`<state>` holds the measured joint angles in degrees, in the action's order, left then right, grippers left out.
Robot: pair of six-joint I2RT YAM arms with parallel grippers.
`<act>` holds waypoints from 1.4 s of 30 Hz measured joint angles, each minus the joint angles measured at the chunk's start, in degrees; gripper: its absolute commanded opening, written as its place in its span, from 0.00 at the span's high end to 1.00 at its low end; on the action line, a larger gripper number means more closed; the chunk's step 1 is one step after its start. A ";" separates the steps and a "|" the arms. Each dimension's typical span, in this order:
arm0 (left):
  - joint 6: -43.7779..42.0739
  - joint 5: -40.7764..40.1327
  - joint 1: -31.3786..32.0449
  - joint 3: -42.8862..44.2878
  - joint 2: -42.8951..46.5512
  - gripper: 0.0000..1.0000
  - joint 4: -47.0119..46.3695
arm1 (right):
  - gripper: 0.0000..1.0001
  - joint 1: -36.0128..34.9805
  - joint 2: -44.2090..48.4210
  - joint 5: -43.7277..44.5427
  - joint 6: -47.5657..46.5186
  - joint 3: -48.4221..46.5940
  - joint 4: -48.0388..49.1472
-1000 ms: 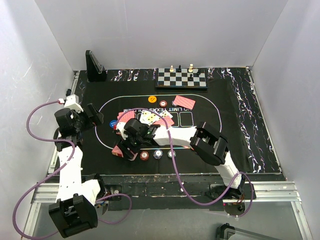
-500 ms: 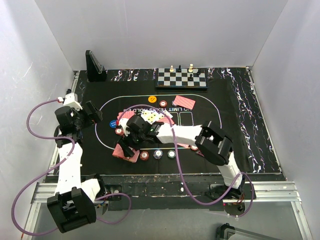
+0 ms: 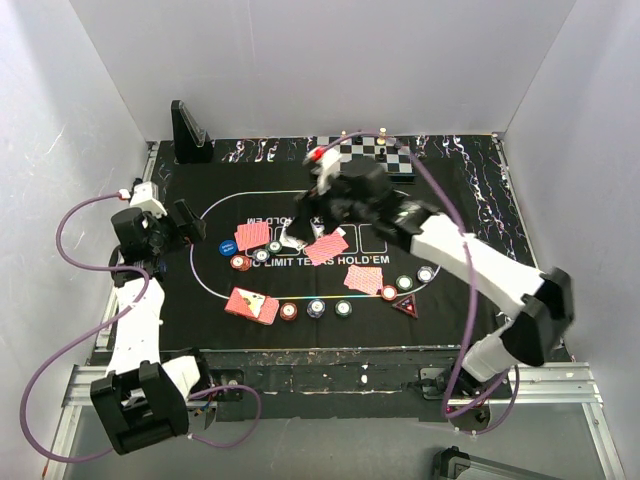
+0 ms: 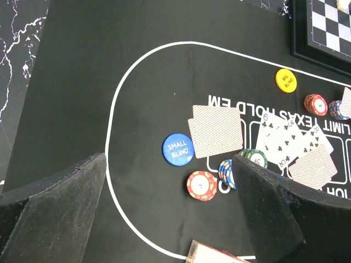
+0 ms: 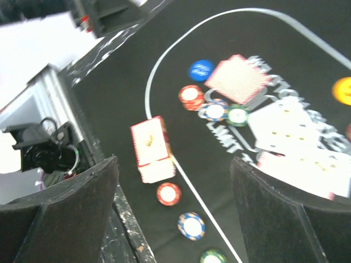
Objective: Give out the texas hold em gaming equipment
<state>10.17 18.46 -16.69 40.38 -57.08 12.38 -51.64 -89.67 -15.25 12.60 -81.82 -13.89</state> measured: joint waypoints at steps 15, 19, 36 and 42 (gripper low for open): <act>-3.58 -0.98 7.10 16.13 -16.20 0.02 0.02 | 0.10 44.11 24.11 4.79 11.41 10.99 -8.90; -3.67 -1.95 8.04 16.76 -18.95 0.02 0.11 | 0.10 52.15 25.31 10.51 12.31 16.41 -9.11; -3.54 -4.39 8.57 -1.53 -21.00 0.02 -18.32 | 0.07 56.52 30.62 33.94 4.74 57.27 23.21; -3.37 -4.61 8.59 -9.90 -20.68 0.02 -30.95 | 0.07 56.52 33.38 37.05 3.39 65.57 34.47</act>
<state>6.81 13.85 -8.10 30.48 -77.76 -18.57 4.89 -56.29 21.80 15.99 -16.25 20.58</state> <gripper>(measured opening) 0.981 0.927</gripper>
